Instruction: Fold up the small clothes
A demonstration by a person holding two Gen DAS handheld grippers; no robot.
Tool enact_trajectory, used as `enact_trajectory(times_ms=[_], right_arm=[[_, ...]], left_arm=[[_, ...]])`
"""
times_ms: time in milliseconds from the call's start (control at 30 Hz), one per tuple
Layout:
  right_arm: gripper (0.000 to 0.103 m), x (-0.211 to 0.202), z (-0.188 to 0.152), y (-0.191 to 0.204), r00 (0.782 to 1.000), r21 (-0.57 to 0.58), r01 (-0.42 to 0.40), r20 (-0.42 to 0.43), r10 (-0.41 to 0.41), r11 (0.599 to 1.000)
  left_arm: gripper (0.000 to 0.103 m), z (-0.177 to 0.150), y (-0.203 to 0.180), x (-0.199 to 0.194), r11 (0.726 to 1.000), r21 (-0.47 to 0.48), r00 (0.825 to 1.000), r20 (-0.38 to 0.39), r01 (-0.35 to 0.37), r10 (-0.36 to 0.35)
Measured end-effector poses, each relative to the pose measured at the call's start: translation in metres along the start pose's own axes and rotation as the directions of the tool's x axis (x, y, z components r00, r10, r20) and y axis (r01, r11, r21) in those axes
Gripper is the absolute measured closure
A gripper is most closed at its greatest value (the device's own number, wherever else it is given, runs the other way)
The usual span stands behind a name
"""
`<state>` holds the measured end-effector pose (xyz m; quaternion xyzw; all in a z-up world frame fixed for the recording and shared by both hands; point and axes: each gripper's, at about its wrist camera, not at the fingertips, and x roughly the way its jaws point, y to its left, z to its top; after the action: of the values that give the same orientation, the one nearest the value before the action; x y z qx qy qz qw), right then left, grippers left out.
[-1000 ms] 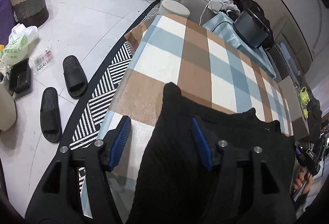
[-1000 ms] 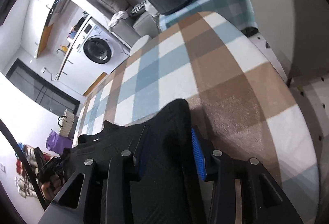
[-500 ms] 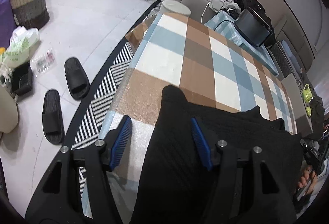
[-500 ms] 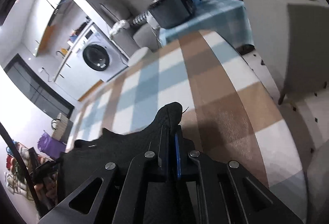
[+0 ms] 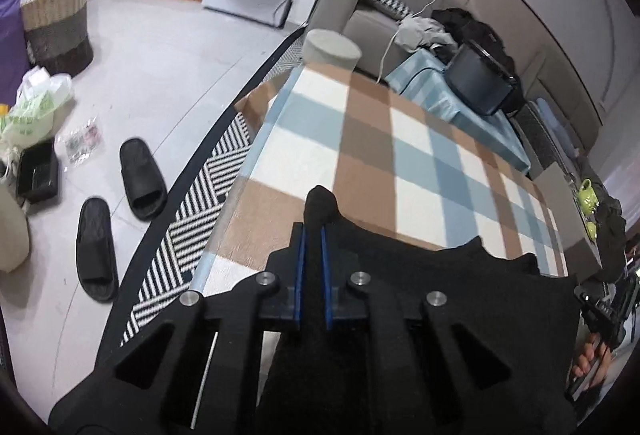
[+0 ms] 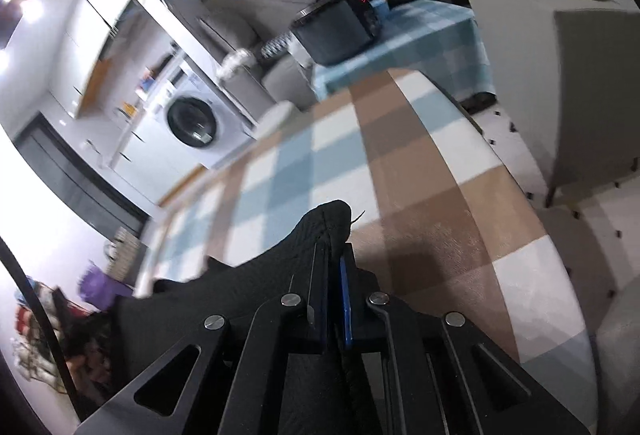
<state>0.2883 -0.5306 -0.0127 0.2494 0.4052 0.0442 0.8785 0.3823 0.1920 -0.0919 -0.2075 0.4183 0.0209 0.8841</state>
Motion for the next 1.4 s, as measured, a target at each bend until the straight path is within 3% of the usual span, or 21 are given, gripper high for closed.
enact_trajectory(times_ms=[167,233,267,333,400,500,600,700,800,867,1033,1400], right_arm=[[0.092,-0.002,0.001,0.003,1.0,0.007,0.028,-0.004,-0.028,1.0],[0.077,-0.01,0.002,0.0,1.0,0.032,0.021,0.009,-0.021,0.999],[0.076,-0.016,0.001,0.0,1.0,0.041,0.014,0.022,-0.015,0.999],[0.075,-0.031,-0.002,0.004,0.999,0.037,0.0,0.036,-0.002,0.999],[0.074,-0.043,-0.008,0.012,0.999,0.014,-0.01,0.033,0.01,1.0],[0.06,-0.062,-0.025,0.027,0.999,-0.028,-0.034,0.017,0.034,0.999],[0.047,-0.081,-0.049,0.041,0.998,-0.058,-0.062,-0.002,0.062,0.996],[0.038,-0.098,-0.074,0.048,0.997,-0.056,-0.081,-0.011,0.08,0.995],[0.031,-0.115,-0.102,0.054,0.996,-0.067,-0.089,-0.031,0.087,0.994],[0.028,-0.127,-0.119,0.057,0.996,-0.08,-0.083,-0.038,0.08,0.993],[0.026,-0.147,-0.155,0.064,0.992,-0.07,-0.111,-0.066,0.106,0.991],[0.026,-0.153,-0.209,0.072,0.992,-0.128,-0.091,-0.1,0.078,0.988]], left_arm=[[0.093,-0.006,0.0,-0.002,0.999,0.022,0.999,-0.021,-0.026,0.027],[0.079,-0.007,-0.002,-0.008,0.998,0.043,0.999,-0.024,-0.046,0.047],[0.074,-0.008,-0.003,-0.012,0.997,0.052,0.998,-0.02,-0.054,0.055],[0.054,-0.012,-0.006,-0.026,0.995,0.073,0.998,0.002,-0.065,0.065],[0.044,-0.017,-0.01,-0.041,0.993,0.097,0.998,0.026,-0.065,0.062],[0.036,-0.032,-0.021,-0.071,0.985,0.157,0.997,0.06,-0.066,0.057],[0.035,-0.05,-0.03,-0.094,0.977,0.204,0.996,0.066,-0.067,0.054],[0.02,-0.077,-0.035,-0.119,0.972,0.229,0.996,0.074,-0.059,0.043],[0.016,-0.107,-0.037,-0.141,0.969,0.243,0.998,0.066,-0.041,0.026],[0.002,-0.129,-0.036,-0.154,0.971,0.236,0.998,0.056,-0.039,0.027],[0.001,-0.177,-0.032,-0.183,0.971,0.234,0.998,0.049,-0.048,0.037],[0.001,-0.236,-0.036,-0.215,0.969,0.246,0.999,0.039,-0.035,0.026]])
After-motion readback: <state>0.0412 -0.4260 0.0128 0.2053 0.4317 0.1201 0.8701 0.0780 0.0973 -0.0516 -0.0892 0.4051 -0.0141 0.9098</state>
